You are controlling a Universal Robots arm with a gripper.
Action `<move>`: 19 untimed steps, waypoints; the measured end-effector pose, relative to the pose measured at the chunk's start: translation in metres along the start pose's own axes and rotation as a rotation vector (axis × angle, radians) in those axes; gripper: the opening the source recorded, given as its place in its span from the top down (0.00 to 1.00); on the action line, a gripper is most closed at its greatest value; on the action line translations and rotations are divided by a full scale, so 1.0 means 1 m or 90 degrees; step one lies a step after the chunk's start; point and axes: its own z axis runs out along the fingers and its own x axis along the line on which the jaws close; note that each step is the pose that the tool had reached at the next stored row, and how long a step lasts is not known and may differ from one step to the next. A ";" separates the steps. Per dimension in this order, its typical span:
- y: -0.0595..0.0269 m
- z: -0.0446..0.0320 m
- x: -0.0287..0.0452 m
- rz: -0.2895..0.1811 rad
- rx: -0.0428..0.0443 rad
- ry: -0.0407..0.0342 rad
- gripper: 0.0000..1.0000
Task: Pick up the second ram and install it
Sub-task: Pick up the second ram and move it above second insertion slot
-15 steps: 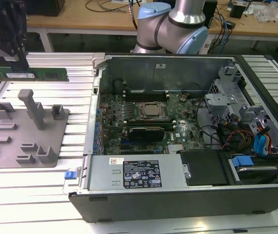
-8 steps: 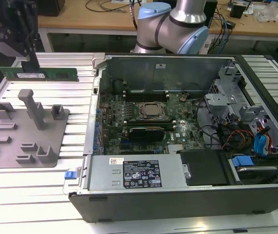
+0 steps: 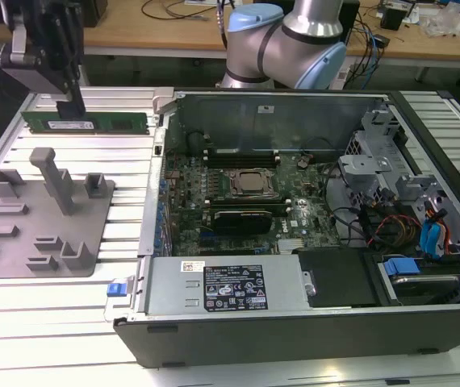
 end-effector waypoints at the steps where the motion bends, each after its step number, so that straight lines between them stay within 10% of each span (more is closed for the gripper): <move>1: -0.0021 -0.0001 -0.0001 0.000 0.0000 0.0000 0.91; 19: -0.0633 -0.0018 -0.0018 0.000 0.0000 0.0000 0.91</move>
